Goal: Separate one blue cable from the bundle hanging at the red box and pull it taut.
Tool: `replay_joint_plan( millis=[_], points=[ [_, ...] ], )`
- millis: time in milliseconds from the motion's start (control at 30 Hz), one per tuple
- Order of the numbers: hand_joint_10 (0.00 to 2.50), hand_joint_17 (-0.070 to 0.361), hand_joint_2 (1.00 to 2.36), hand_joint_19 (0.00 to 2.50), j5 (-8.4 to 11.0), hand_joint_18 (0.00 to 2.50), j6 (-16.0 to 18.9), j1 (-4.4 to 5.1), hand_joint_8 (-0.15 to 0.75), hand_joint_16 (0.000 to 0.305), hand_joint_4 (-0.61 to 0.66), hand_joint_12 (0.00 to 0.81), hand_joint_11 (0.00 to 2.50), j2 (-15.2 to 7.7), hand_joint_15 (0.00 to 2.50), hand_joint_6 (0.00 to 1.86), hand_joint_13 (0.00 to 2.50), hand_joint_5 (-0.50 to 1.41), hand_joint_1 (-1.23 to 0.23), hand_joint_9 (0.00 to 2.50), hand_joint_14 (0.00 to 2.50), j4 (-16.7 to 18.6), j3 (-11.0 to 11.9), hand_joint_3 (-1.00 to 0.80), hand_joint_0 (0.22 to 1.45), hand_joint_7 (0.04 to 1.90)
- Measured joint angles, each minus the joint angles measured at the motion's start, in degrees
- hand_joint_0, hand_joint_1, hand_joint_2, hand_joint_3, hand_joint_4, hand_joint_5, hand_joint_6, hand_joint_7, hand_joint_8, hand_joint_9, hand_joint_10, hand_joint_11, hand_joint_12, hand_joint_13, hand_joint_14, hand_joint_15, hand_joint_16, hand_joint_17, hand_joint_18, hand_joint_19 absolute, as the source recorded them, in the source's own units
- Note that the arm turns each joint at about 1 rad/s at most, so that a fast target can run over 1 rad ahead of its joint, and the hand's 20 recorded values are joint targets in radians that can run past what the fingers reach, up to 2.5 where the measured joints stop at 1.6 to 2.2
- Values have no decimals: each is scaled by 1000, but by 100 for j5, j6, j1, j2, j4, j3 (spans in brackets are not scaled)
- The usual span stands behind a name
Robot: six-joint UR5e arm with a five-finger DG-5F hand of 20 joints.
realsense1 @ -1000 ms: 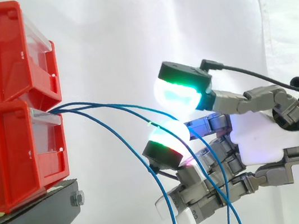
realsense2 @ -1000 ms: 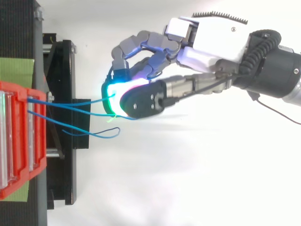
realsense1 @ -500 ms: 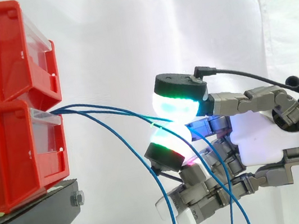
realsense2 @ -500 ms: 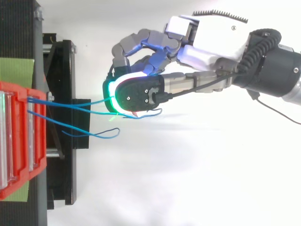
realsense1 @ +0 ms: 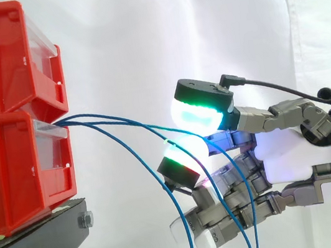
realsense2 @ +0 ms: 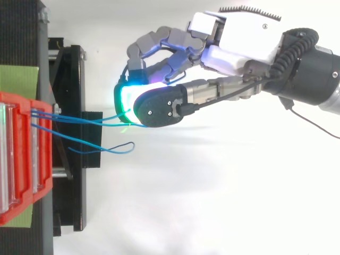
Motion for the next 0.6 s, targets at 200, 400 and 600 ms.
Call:
replay_joint_plan(
  millis=[200,400,600],
  points=[
    [23,91,1000,372,34,472,0,20,257,41,95,304,1019,0,408,923,618,-202,-728,884,15,14,0,-500,634,1151],
    [22,92,1000,383,86,474,0,39,267,41,99,306,1023,0,414,917,634,-192,-653,916,15,5,0,-500,605,1161],
    [22,92,1012,390,97,483,0,42,271,41,92,304,1023,0,425,930,652,-189,-692,927,16,0,0,-369,639,1268]
  ],
)
